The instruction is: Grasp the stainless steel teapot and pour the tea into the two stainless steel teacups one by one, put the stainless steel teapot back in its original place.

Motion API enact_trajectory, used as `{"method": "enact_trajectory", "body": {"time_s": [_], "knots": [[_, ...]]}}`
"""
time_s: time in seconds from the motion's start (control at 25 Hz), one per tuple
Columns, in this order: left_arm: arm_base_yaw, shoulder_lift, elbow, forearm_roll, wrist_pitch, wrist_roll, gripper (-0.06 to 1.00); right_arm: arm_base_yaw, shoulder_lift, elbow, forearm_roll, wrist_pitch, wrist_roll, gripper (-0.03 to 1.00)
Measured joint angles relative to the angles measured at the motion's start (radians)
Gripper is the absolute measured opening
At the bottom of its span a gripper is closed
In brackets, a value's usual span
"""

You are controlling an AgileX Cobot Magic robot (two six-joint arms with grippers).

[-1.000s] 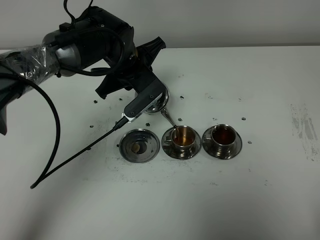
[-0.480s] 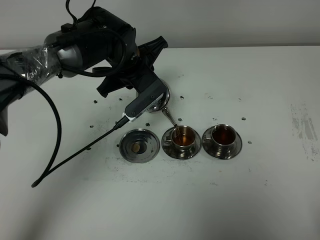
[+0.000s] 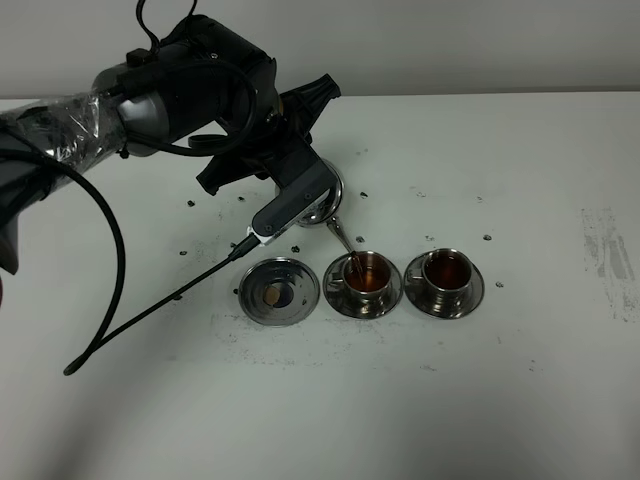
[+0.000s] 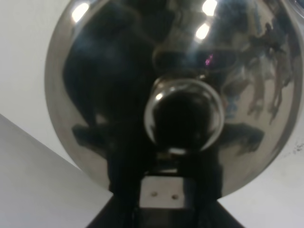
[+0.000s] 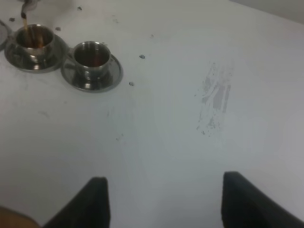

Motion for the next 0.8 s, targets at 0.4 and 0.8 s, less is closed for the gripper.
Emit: {"method": "enact_trajectory", "body": {"time_s": [0.4, 0.8], "knots": [[-0.001, 0.0, 0.0, 0.0, -0.001, 0.012, 0.21, 0.0, 0.0, 0.0, 0.0, 0.0, 0.0, 0.53], [-0.001, 0.0, 0.0, 0.004, -0.004, 0.015, 0.21, 0.0, 0.0, 0.0, 0.0, 0.0, 0.0, 0.53]]}}
